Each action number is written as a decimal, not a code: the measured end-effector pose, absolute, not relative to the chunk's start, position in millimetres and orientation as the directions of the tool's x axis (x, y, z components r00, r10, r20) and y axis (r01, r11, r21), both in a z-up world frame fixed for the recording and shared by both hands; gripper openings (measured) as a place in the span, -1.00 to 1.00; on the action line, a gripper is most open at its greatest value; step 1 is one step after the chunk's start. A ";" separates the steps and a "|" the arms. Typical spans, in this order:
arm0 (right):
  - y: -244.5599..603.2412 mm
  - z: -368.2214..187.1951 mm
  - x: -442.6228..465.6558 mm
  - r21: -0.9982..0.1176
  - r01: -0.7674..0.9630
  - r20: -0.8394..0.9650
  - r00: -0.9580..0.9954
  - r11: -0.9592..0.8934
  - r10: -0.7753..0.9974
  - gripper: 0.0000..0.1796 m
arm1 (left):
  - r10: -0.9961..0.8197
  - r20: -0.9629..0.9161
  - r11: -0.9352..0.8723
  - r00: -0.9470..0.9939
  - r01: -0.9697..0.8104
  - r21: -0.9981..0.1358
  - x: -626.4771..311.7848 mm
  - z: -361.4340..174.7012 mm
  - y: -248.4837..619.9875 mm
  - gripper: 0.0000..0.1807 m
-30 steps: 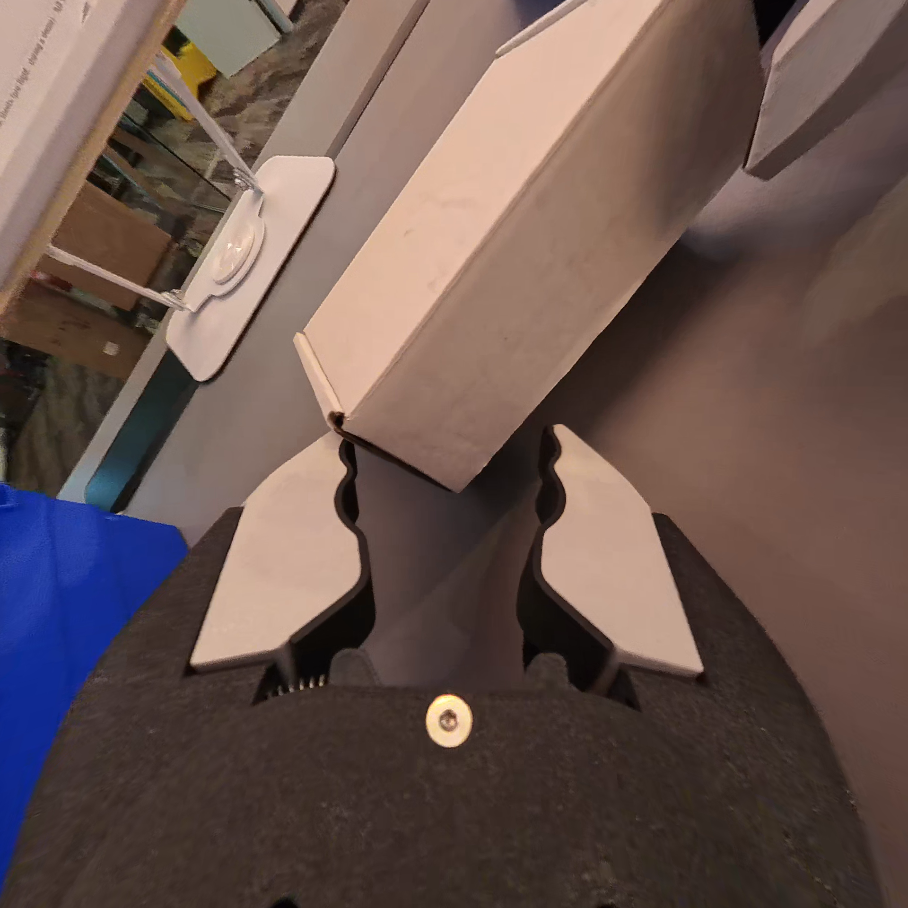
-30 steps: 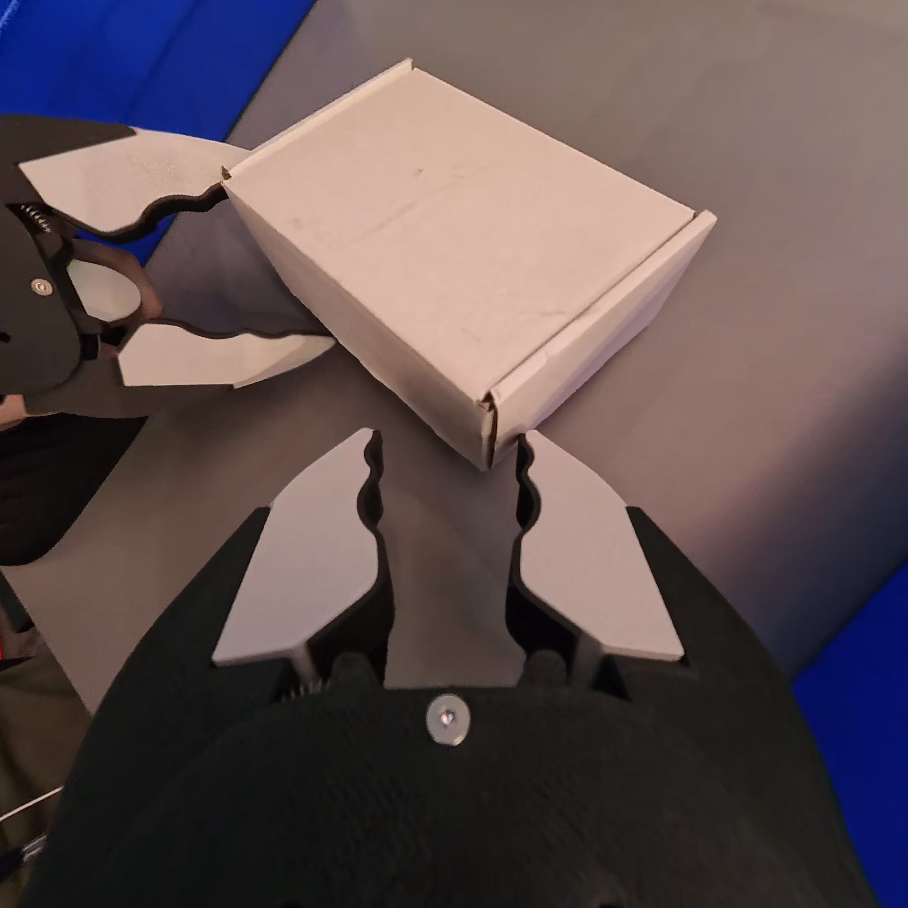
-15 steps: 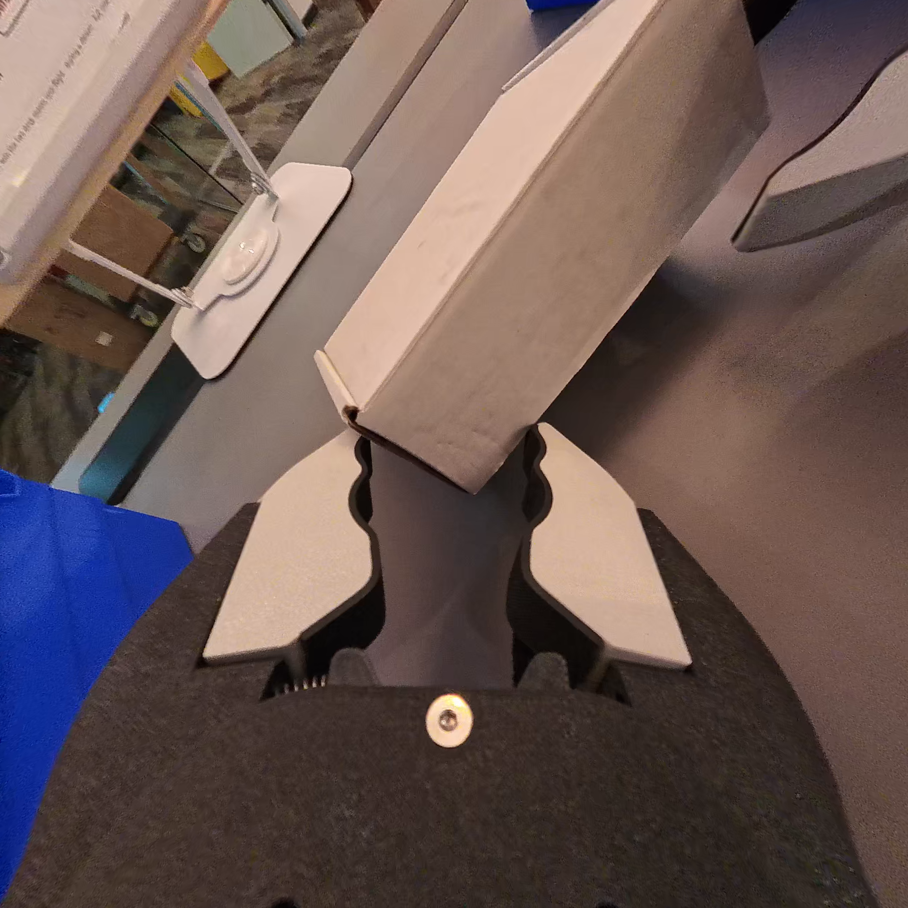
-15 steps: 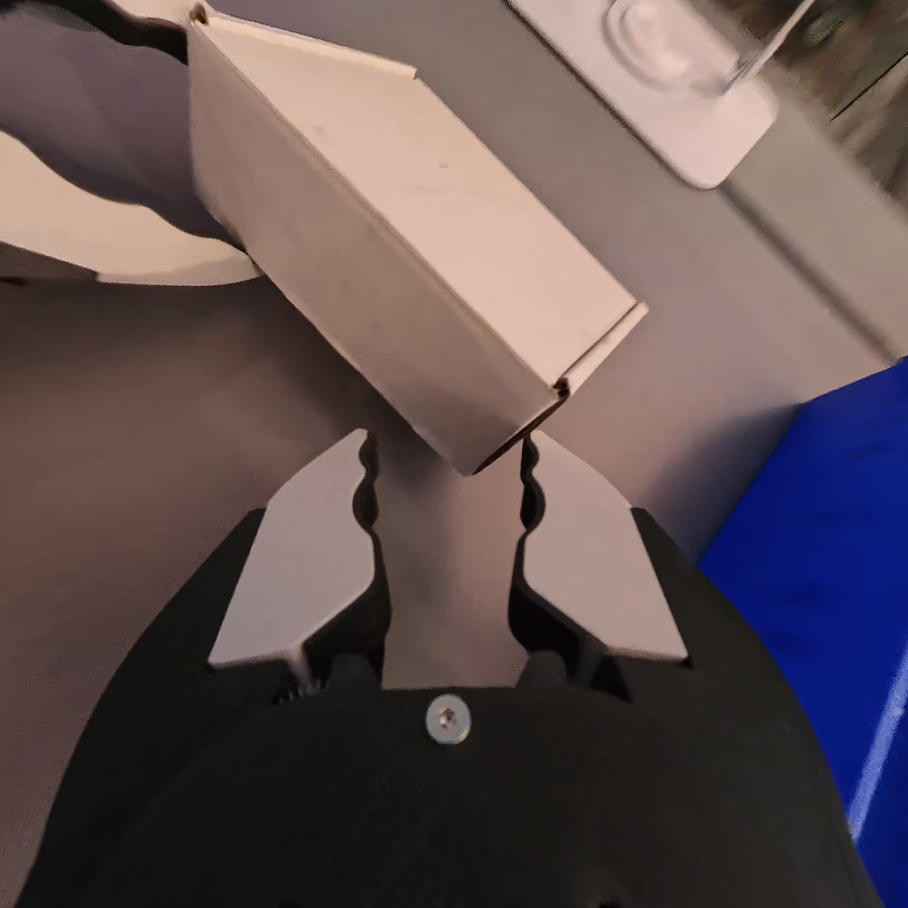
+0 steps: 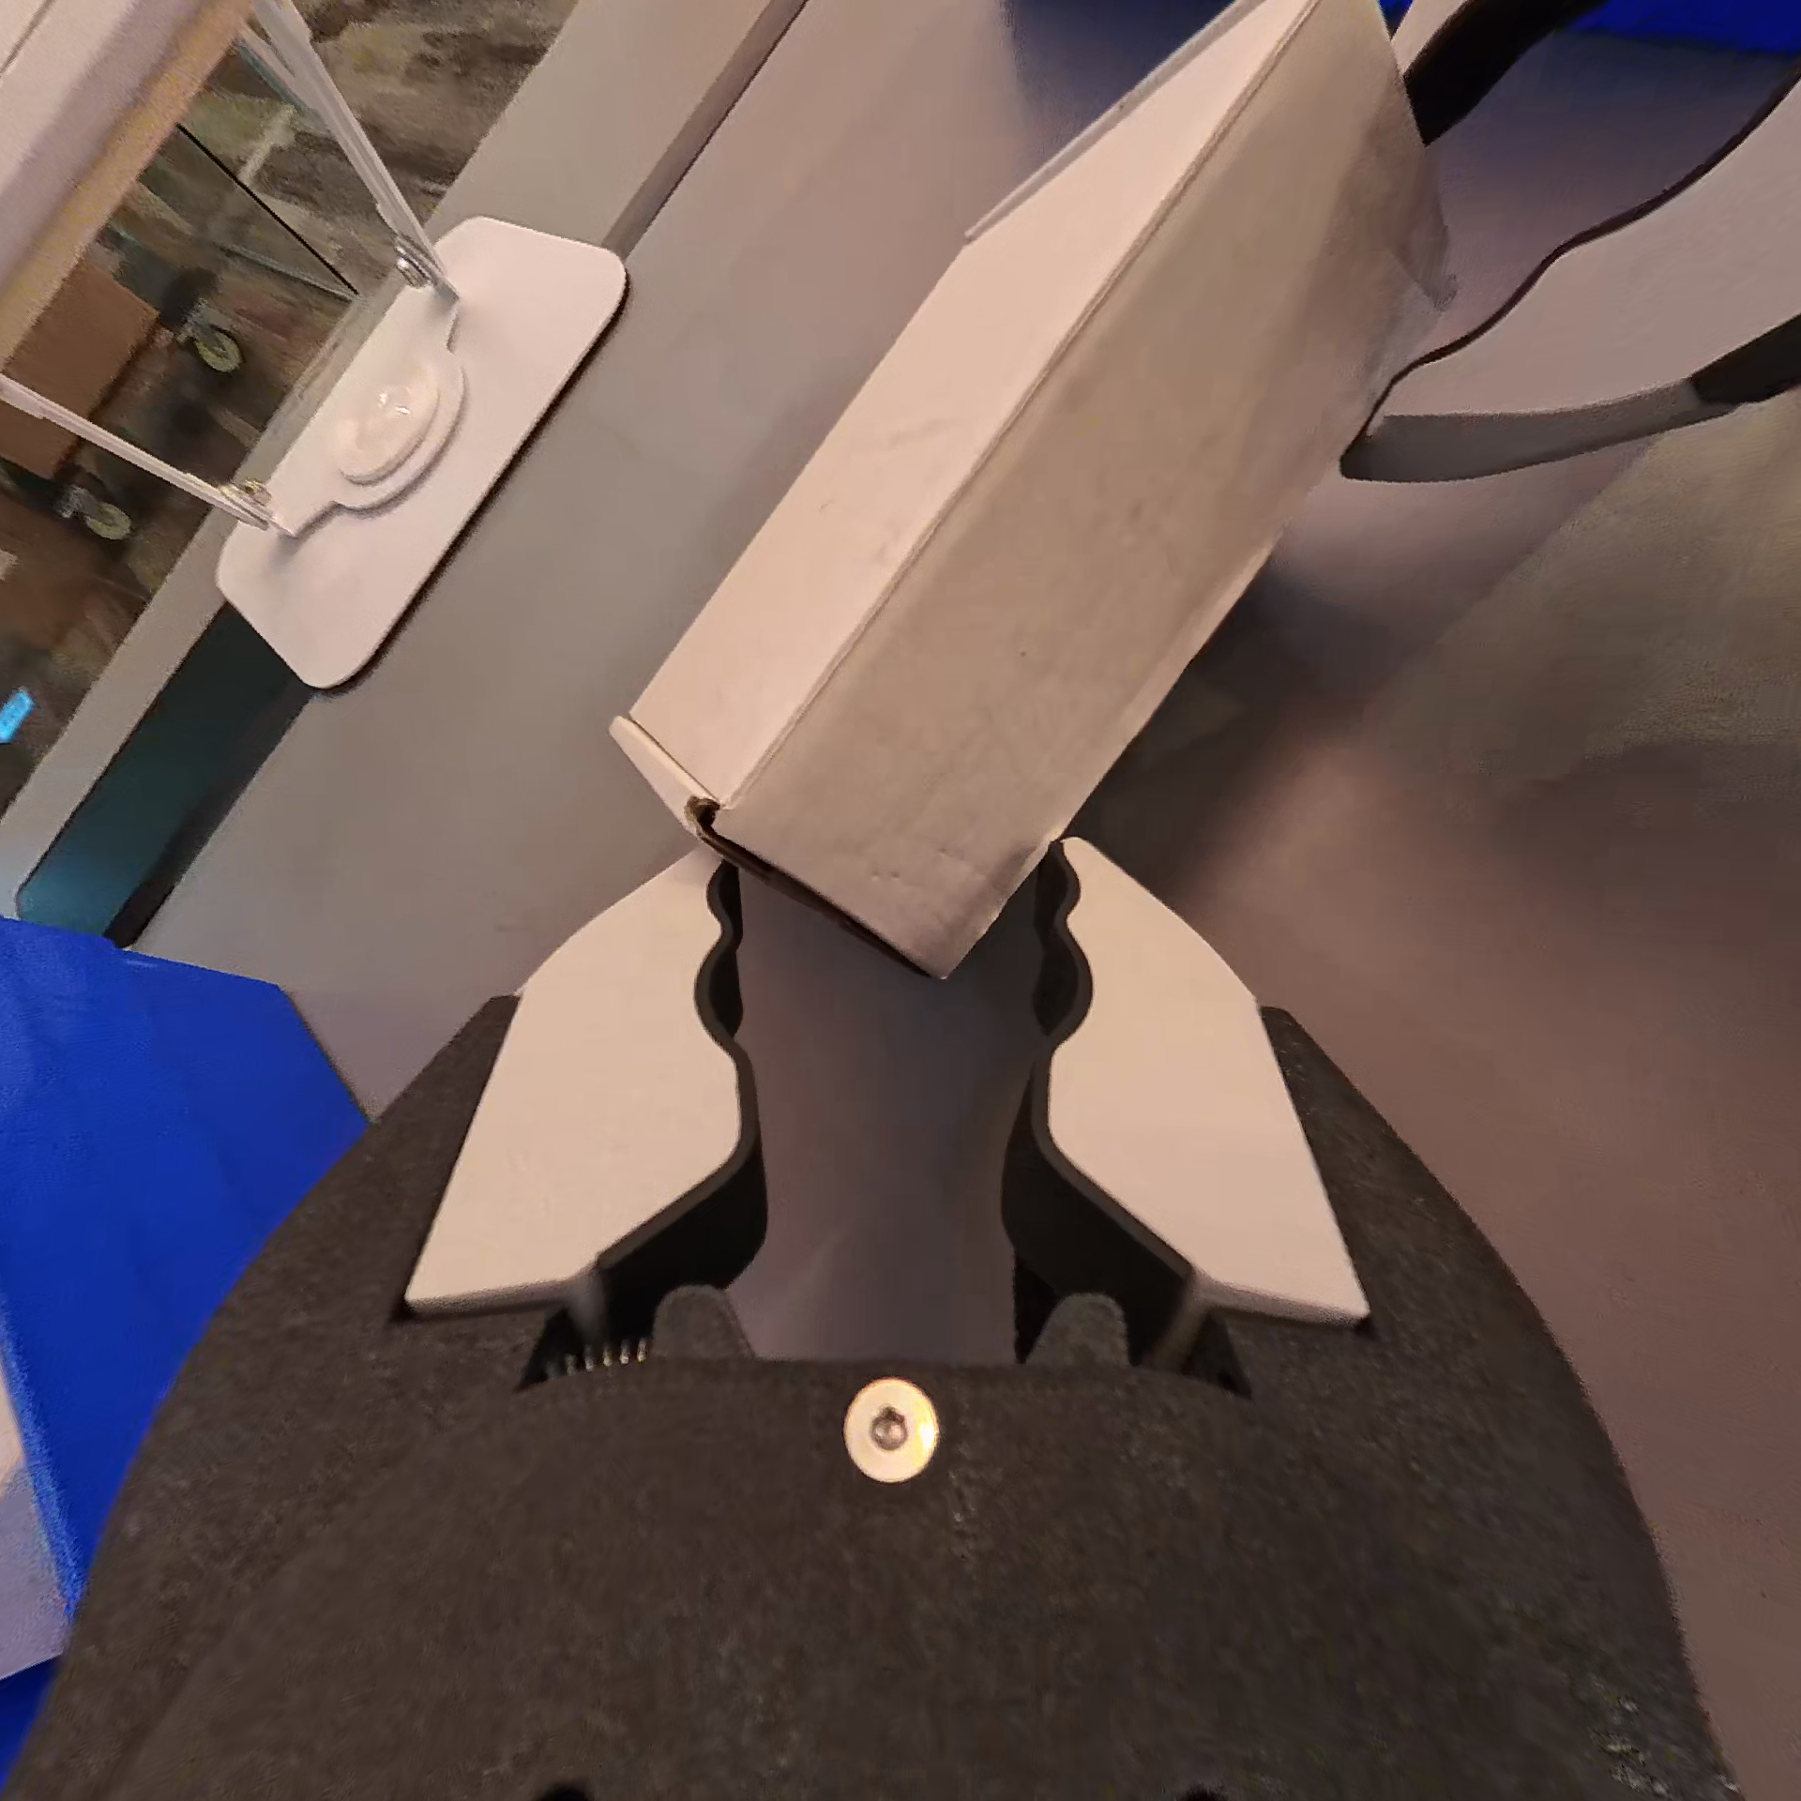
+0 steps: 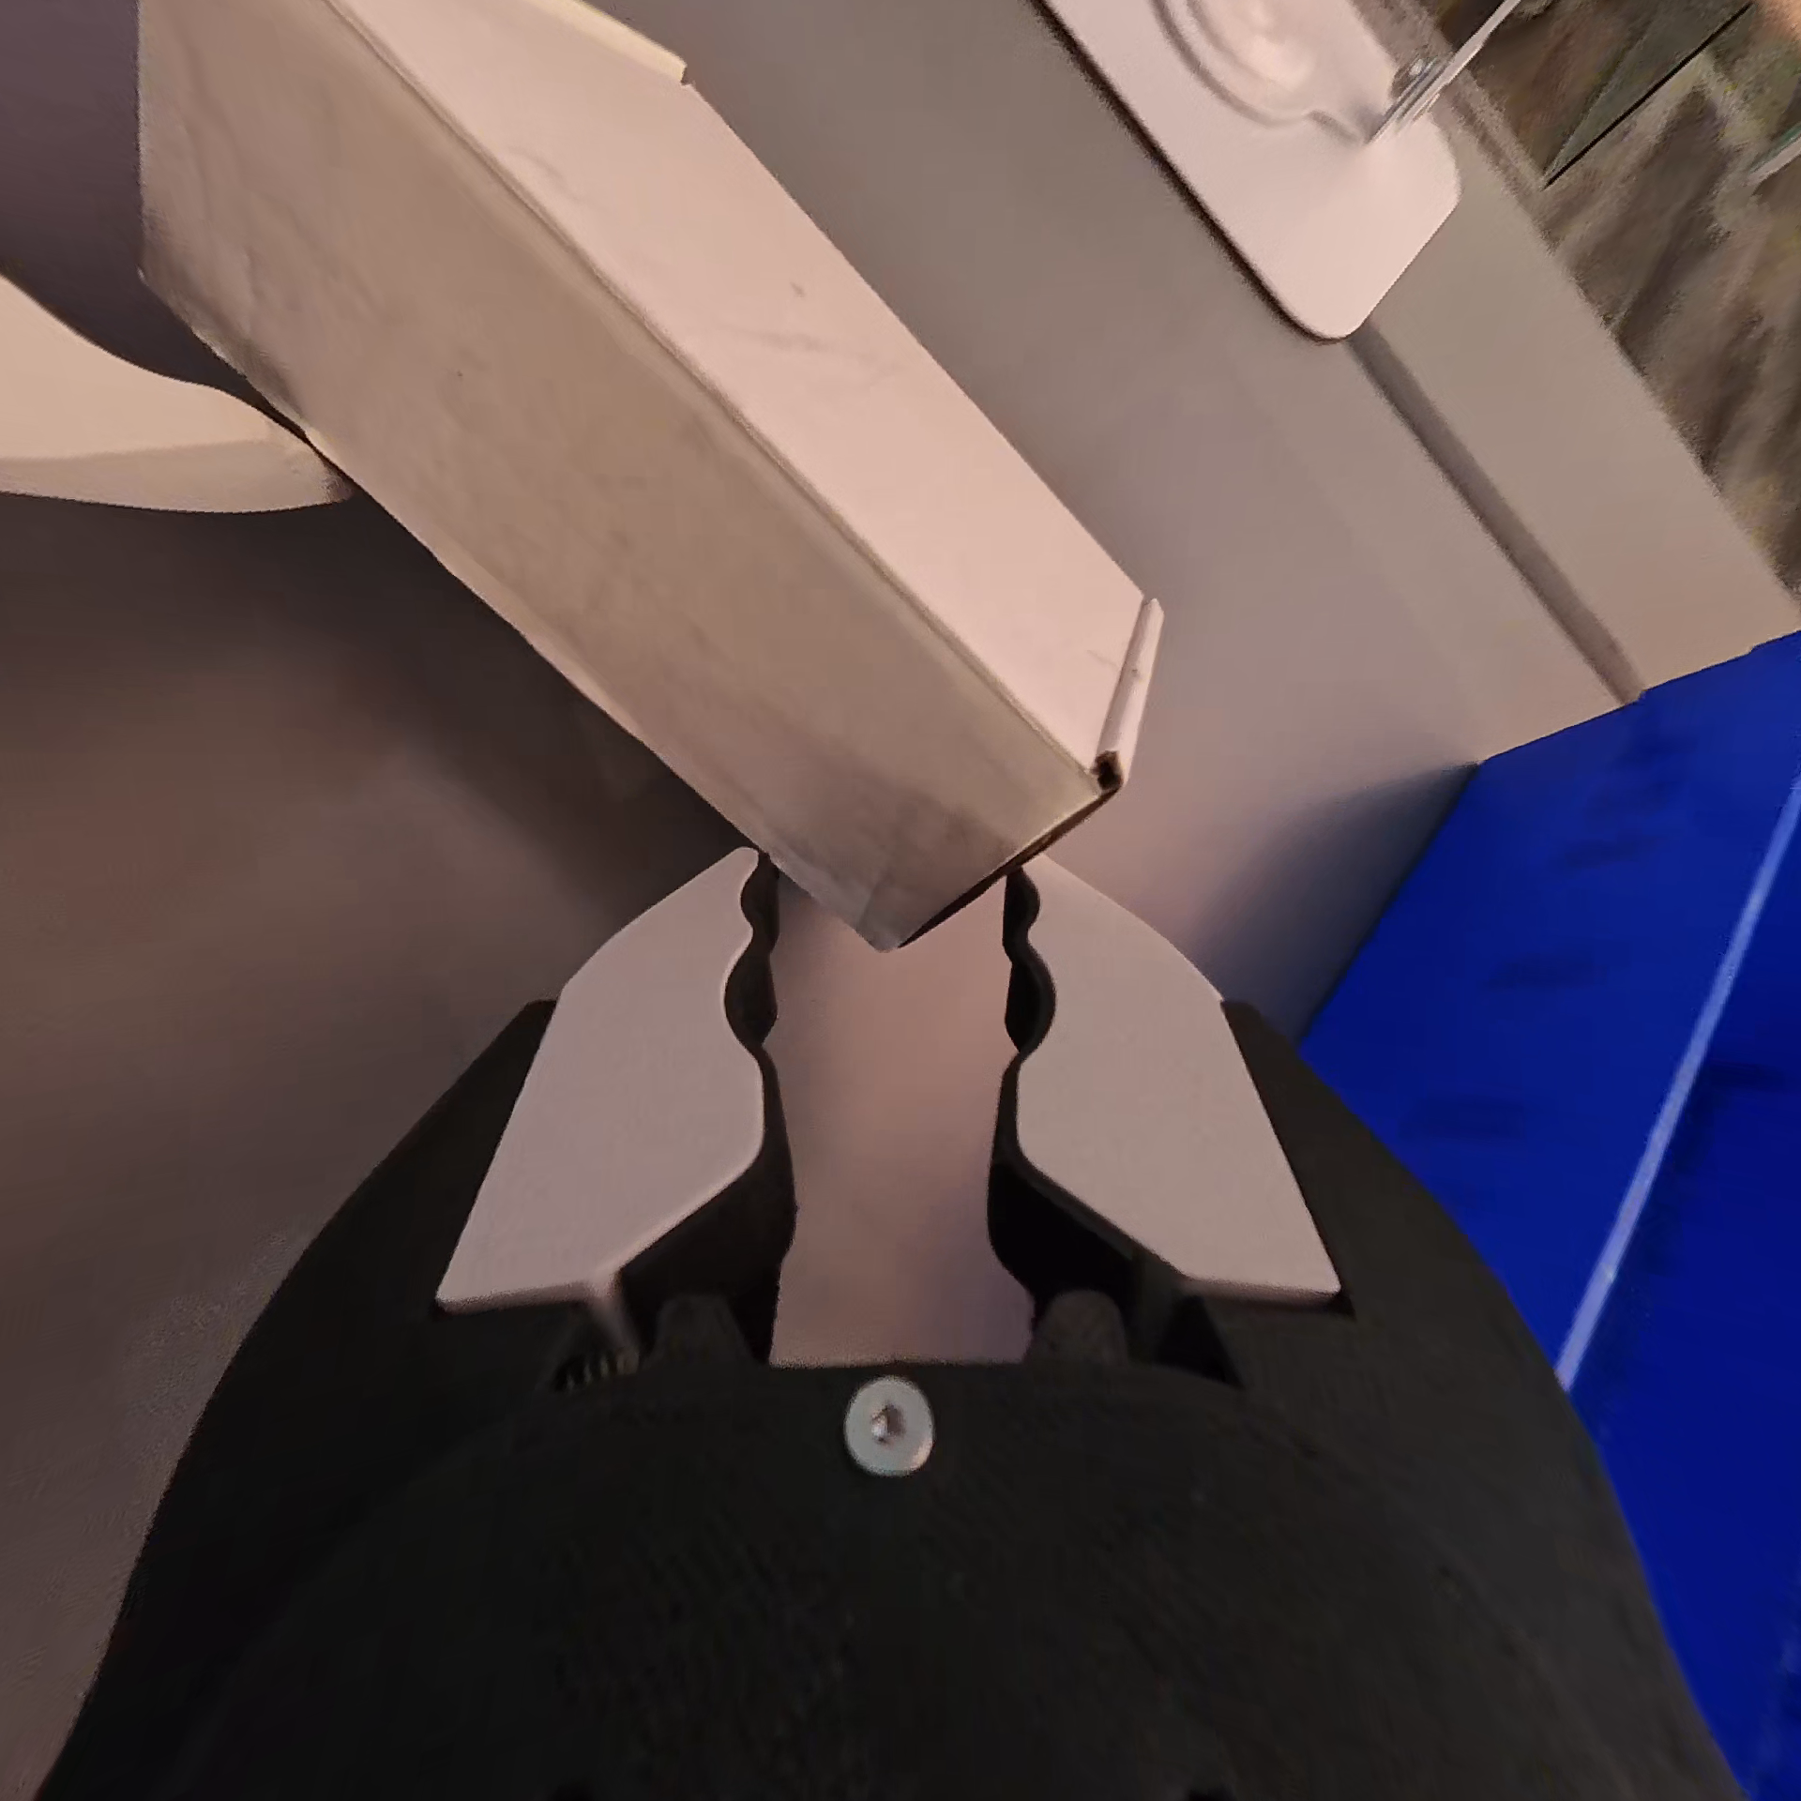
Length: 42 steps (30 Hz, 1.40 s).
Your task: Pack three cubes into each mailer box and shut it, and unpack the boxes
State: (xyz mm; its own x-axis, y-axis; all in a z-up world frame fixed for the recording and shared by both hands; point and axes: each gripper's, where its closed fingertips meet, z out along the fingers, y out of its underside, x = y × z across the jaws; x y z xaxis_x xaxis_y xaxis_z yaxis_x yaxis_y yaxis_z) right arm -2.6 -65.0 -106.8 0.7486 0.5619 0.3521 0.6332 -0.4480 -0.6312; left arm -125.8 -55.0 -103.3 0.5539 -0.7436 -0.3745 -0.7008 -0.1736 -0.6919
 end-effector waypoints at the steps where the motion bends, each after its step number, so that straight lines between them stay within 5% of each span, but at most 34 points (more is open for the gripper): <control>1: -67.4 -105.2 -1.8 -0.617 0.630 0.331 0.751 -0.471 0.571 -0.49 | -0.754 -0.354 -0.187 0.554 -0.696 -0.694 -124.9 -101.5 -57.5 -0.36; 19: -81.0 -81.0 -3.6 -0.287 0.622 -0.048 0.750 -0.729 0.659 -0.43 | -0.860 -0.051 -0.425 0.507 -0.768 -0.479 -126.4 -82.2 -60.7 -0.37; 29: -47.4 -78.7 -1.6 -0.381 0.626 -0.011 0.733 -0.680 0.681 -0.36 | -0.863 0.168 -0.497 0.477 -0.743 -0.448 -122.3 -75.9 -30.9 -0.38; 42: -30.0 -91.5 3.3 -0.411 0.660 0.035 0.700 -0.628 0.713 -0.37 | -0.807 0.057 -0.469 0.588 -0.579 -0.667 -115.8 -73.3 1.5 -0.49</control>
State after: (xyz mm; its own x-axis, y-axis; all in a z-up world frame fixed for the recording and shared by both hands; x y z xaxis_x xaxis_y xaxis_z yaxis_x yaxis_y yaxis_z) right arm 3.3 -30.0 -91.5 0.7005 0.7128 0.0353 0.6602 -0.6284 -0.4115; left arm -115.8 1.5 -73.3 0.5879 -0.8069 0.0570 -0.5788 -0.4689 -0.6672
